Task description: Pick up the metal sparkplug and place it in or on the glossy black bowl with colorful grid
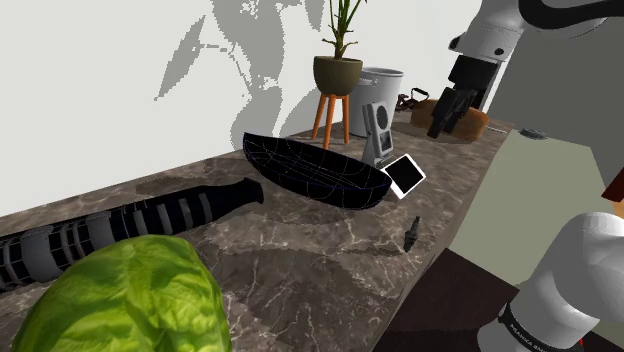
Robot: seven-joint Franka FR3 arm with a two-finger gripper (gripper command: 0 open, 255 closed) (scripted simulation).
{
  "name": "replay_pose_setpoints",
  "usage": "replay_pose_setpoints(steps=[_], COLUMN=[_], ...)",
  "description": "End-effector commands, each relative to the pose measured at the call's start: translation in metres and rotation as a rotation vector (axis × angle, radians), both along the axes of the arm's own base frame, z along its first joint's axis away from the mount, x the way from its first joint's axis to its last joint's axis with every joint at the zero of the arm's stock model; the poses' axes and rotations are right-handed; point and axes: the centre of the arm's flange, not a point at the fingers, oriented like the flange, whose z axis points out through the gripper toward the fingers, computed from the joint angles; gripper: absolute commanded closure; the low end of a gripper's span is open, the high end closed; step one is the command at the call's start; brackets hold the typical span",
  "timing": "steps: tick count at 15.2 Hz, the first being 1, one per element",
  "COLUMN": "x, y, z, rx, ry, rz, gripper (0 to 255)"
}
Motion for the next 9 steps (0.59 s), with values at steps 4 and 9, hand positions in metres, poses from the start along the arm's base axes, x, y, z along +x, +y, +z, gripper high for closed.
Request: replay_pose_setpoints(steps=[4, 9], x=[-0.007, -0.019], y=[0.038, 0.102], z=[-0.012, -0.033], rx=[-0.016, -0.043], ry=[0.028, 0.074], rz=[-0.01, -0.026], gripper=[0, 0])
